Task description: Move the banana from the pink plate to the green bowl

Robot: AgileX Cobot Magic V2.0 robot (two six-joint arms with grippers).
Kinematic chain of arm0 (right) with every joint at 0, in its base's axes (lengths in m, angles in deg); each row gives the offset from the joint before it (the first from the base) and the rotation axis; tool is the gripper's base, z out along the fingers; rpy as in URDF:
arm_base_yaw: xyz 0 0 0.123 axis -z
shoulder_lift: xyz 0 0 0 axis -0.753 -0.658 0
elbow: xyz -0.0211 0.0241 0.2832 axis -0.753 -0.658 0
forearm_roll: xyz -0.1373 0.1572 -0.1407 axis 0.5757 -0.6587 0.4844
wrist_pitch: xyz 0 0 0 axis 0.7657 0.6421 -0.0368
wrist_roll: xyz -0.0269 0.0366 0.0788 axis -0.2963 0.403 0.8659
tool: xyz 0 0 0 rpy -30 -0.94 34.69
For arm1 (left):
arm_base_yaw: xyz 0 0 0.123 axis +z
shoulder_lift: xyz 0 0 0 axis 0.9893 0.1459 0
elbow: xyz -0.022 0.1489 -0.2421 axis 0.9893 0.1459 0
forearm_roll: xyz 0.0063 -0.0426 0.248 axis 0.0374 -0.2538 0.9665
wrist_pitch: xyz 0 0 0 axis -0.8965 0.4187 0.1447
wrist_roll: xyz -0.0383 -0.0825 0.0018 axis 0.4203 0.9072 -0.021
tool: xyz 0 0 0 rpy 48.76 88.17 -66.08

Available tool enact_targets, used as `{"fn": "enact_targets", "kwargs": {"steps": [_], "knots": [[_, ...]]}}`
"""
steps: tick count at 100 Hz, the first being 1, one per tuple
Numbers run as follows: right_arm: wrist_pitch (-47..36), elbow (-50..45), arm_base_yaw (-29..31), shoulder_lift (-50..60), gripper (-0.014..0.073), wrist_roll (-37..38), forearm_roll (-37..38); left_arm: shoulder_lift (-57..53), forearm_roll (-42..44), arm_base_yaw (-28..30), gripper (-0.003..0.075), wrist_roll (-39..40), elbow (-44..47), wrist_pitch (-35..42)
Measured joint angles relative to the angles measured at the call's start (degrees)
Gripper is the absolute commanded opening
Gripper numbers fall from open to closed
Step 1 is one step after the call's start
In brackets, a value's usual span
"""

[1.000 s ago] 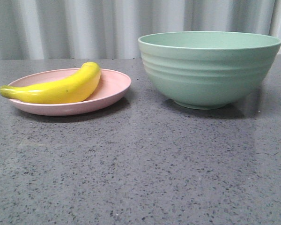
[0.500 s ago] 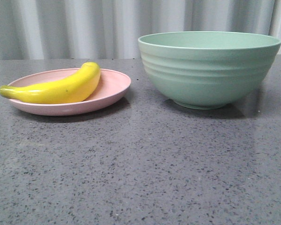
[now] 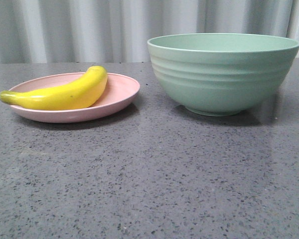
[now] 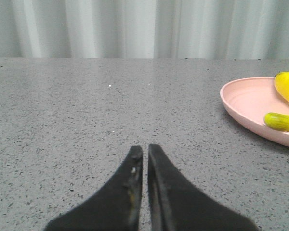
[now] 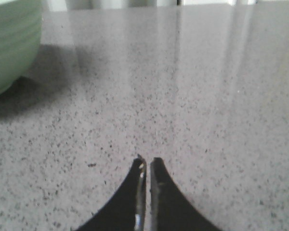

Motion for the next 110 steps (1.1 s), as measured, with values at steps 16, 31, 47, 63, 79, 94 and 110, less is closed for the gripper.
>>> {"fn": "enact_targets", "kwargs": {"steps": [16, 31, 47, 63, 79, 94, 110], "knots": [[-2.4, 0.0, 0.0, 0.0, -0.0076, 0.0, 0.2, 0.0, 0.0, 0.0, -0.0019, 0.0, 0.0, 0.0], [-4.0, 0.0, 0.0, 0.0, -0.0076, 0.0, 0.3, 0.0, 0.0, 0.0, -0.0019, 0.0, 0.0, 0.0], [-6.6, 0.0, 0.0, 0.0, -0.0076, 0.0, 0.3, 0.0, 0.0, 0.2, -0.0019, 0.0, 0.0, 0.0], [-6.8, 0.0, 0.0, 0.0, -0.0076, 0.0, 0.3, 0.0, 0.0, 0.2, -0.0018, 0.0, 0.0, -0.1], [-6.8, 0.0, 0.0, 0.0, -0.0076, 0.0, 0.4, 0.0, 0.0, 0.2, -0.0018, 0.0, 0.0, -0.8], [-6.8, 0.0, 0.0, 0.0, -0.0076, 0.0, 0.4, 0.0, 0.0, 0.2, -0.0018, 0.0, 0.0, -0.8], [-6.8, 0.0, 0.0, 0.0, -0.0076, 0.0, 0.4, 0.0, 0.0, 0.2, -0.0018, 0.0, 0.0, -0.8]]}}
